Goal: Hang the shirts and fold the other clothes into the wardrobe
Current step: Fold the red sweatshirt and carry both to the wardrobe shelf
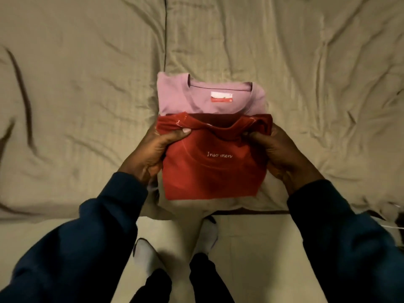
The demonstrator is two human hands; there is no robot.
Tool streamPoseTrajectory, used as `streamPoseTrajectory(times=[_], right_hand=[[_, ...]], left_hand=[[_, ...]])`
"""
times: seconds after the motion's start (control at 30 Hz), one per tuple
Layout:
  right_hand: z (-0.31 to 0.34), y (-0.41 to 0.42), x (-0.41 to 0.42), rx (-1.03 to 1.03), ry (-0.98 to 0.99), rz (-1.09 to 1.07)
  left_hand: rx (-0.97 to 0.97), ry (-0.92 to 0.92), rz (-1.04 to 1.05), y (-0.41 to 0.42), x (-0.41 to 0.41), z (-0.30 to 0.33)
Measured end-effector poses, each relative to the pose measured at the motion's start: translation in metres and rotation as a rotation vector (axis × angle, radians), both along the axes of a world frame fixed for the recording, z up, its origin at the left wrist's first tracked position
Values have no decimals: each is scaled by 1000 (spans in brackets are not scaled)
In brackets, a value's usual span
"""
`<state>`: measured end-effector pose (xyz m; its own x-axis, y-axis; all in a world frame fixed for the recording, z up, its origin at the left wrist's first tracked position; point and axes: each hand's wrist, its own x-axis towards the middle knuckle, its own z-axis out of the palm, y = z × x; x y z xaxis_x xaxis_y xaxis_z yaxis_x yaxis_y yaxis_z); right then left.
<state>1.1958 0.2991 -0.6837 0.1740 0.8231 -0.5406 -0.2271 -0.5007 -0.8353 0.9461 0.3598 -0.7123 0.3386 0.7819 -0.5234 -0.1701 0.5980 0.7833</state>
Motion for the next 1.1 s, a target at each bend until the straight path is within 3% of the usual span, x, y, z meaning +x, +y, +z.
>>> streamPoseTrajectory(times=[0.17,0.43,0.7,0.87,1.1], right_hand=[[87,-5,-52,141,11,112],[283,25,-175,542,127,278],[462,57,-274,733,175,513],[541,76,-347,841,212,682],[606,78,-458,924,316,938]], left_hand=[[204,59,72,-19,-64,97],[533,75,308,-40,-193,313],[851,161,544,-66,-284,492],[978,217,709,-89,-340,565],[1007,353,983,-144,-424,614]])
